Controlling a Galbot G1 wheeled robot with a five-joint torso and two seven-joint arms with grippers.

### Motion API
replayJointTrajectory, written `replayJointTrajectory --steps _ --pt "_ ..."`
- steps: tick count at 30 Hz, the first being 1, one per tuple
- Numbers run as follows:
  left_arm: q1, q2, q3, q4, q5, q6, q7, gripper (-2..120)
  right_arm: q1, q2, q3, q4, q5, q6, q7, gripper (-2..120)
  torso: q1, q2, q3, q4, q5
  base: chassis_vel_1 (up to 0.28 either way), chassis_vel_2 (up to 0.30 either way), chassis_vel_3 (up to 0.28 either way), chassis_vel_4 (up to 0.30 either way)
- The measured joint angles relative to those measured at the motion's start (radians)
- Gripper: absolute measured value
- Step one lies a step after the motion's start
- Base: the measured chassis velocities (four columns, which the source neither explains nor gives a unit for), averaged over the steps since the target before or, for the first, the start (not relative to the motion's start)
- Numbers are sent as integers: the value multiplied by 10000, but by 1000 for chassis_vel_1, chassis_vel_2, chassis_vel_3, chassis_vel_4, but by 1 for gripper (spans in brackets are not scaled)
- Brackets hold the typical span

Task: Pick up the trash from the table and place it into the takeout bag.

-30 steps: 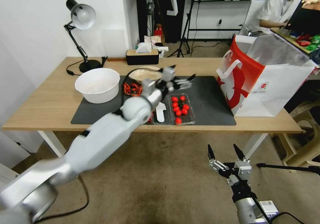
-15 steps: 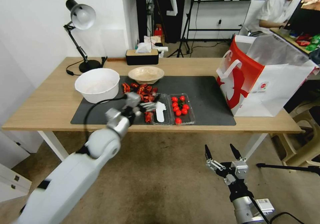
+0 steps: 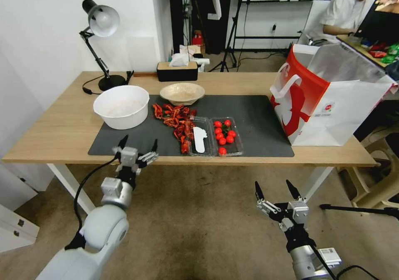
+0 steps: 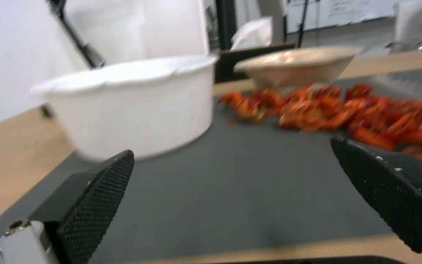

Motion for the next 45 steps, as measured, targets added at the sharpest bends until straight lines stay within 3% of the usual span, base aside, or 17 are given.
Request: replayJointTrajectory --steps 19,45 --pt "1516 -498 -309 -381 561 -88 -565 100 248 -159 -16 -118 204 -85 30 100 2 0 1 0 -1 0 0 0 0" --pt "1688 -801 -209 -119 648 -221 -441 100 495 -448 -12 -215 630 -326 -54 100 2 0 1 1 -1 0 0 0 0"
